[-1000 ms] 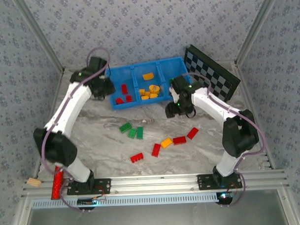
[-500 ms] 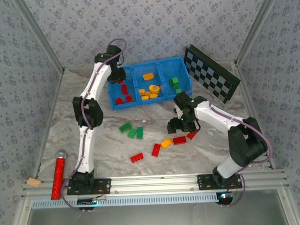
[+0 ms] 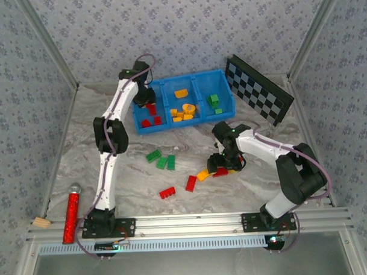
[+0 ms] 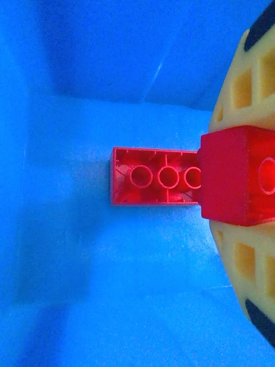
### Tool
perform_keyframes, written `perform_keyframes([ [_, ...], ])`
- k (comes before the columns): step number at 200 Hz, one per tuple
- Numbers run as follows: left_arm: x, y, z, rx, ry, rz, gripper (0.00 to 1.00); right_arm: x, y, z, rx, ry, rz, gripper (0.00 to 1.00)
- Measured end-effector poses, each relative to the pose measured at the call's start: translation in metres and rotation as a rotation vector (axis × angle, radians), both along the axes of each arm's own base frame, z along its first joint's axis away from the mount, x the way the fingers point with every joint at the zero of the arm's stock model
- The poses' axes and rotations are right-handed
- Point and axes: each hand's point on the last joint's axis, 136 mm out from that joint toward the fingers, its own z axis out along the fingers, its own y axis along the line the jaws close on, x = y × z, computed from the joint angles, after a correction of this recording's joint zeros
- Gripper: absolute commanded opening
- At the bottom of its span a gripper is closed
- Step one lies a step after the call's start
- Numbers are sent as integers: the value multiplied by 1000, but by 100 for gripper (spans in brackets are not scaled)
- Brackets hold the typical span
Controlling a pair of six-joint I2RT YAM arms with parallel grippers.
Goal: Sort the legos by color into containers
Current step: Place the lego in the container, then pick up the lego from the bottom-center of the table.
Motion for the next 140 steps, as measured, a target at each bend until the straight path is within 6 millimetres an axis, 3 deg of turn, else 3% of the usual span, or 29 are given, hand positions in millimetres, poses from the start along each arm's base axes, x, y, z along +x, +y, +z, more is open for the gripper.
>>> perform_keyframes([
  [44, 1, -2, 0, -13, 0, 3, 49, -2, 1, -12, -46, 7, 14, 77],
  [140, 5, -7, 11, -40, -28, -5, 52, 1, -5, -23, -115, -1, 14, 69],
])
